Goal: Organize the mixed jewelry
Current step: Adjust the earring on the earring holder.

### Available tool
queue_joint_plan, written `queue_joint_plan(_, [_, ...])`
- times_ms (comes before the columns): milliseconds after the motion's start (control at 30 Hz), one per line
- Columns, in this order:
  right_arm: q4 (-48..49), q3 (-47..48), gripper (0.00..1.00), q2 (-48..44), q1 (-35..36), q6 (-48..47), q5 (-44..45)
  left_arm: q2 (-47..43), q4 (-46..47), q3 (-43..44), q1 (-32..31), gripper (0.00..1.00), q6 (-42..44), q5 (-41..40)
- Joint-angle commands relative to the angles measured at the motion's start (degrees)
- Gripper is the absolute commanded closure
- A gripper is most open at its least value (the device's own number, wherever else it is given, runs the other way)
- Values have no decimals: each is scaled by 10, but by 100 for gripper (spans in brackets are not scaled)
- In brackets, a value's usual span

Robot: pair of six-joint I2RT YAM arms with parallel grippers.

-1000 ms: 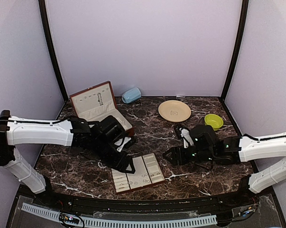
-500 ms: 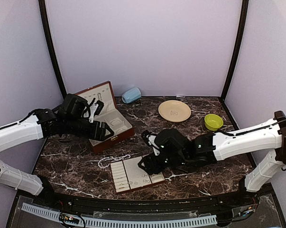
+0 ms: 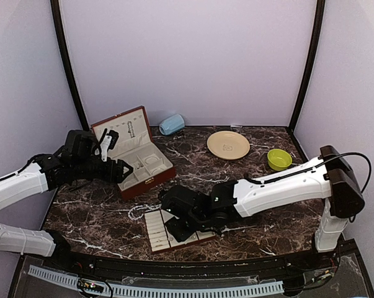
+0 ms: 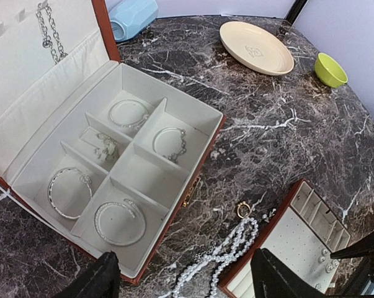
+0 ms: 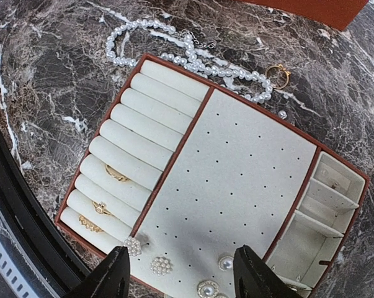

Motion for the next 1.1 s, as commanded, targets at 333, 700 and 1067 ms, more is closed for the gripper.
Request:
queue_joint_plan(333, [-83,85,49,61,20,-9,-1,-9,51,-35,3,24,18,30])
queue_joint_plan(700, [-97,106,53,84,24,-26,-5,2,52,-33,3,24,16,37])
queue_joint_plan(1067, [-106,117,54,96,26,-27,-1,10,53,-32,3,24,14,43])
